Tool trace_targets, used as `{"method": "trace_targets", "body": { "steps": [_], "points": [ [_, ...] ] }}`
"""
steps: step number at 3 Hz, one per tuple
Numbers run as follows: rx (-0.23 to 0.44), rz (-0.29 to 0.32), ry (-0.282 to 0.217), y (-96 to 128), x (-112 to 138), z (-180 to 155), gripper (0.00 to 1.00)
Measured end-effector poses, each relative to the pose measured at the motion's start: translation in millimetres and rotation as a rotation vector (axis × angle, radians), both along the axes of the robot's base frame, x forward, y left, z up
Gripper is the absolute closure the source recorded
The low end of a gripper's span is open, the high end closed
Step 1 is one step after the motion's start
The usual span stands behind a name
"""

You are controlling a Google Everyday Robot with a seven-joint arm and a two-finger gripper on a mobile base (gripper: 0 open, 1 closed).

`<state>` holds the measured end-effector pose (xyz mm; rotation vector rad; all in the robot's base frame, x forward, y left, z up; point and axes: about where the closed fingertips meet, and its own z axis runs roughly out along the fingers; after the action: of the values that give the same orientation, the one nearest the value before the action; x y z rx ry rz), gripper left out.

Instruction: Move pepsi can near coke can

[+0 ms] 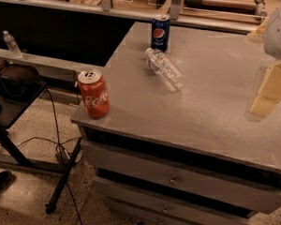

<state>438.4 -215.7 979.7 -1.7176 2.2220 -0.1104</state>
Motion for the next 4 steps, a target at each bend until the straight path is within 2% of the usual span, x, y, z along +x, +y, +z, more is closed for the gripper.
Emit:
{"method": "trace_targets", "body": {
  "steps": [1, 2, 3, 4],
  "points": [
    [0.0, 0.0, 0.0, 0, 0, 0, 0.0],
    [0.06, -0.082, -0.054, -17, 32, 2, 0.0],
    [0.183, -0.166, -0.133, -35, 89, 7, 0.0],
    [0.321, -0.252, -0.216, -36, 148, 14, 0.0]
  ]
}}
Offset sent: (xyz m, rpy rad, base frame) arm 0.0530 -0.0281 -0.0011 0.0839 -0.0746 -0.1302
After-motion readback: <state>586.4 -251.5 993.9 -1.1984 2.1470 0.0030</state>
